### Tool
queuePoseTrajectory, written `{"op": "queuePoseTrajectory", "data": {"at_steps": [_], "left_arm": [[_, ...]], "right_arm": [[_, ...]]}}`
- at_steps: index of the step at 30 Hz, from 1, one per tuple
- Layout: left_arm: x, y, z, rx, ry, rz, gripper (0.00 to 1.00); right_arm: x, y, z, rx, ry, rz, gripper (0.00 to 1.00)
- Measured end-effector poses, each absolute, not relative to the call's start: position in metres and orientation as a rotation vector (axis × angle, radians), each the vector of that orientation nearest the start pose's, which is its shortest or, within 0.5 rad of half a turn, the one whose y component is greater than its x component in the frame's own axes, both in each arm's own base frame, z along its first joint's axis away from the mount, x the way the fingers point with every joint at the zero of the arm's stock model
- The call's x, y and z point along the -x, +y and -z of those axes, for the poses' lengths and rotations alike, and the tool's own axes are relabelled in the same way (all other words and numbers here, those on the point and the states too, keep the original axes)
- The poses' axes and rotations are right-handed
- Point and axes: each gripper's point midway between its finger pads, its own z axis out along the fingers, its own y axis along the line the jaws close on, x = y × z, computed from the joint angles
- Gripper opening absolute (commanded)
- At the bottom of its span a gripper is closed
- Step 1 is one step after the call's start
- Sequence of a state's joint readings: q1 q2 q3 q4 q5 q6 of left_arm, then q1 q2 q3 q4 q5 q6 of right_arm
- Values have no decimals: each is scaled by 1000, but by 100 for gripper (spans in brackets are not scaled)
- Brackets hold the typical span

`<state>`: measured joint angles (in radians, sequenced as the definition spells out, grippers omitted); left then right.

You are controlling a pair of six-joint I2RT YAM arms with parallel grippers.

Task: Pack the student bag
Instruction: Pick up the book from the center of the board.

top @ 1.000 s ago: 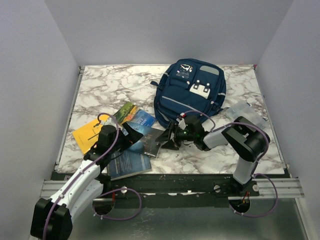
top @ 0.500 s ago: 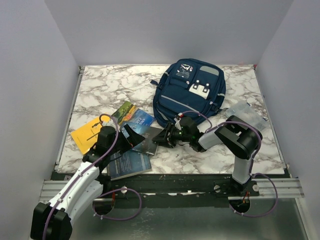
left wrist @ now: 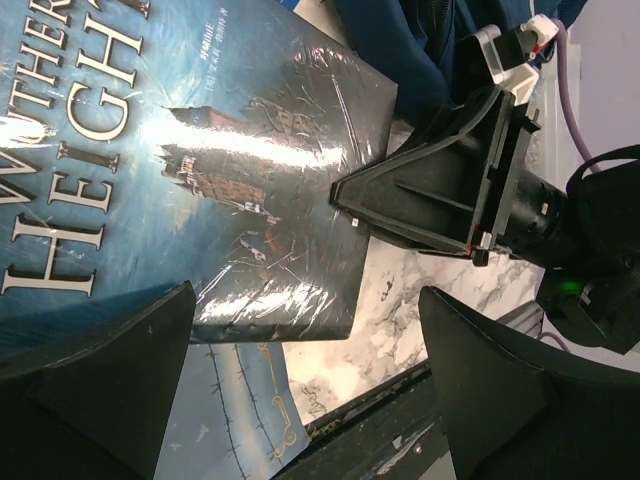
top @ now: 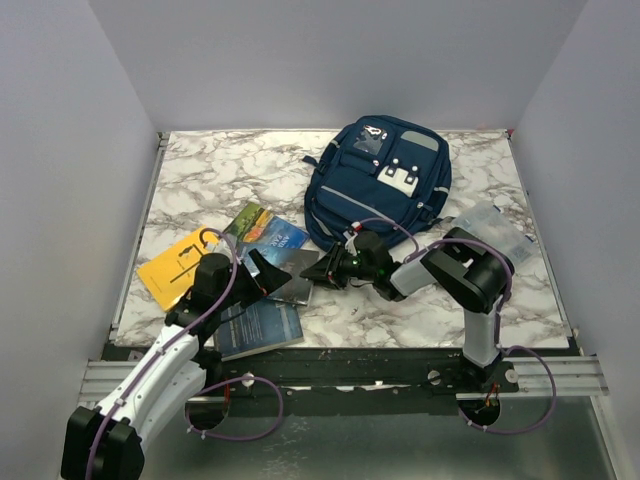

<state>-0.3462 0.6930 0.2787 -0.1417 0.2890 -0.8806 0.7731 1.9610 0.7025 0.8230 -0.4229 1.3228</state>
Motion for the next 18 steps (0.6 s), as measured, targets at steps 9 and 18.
{"op": "queuePoseTrajectory", "data": {"at_steps": [9, 18], "left_arm": [[-215, -162, -166, 265, 2169, 975, 95], [-243, -152, -272, 54, 2004, 838, 95]], "right_arm": [[-229, 374, -87, -317, 2387, -1626, 1], [-225, 330, -127, -212, 2430, -1596, 0]]}}
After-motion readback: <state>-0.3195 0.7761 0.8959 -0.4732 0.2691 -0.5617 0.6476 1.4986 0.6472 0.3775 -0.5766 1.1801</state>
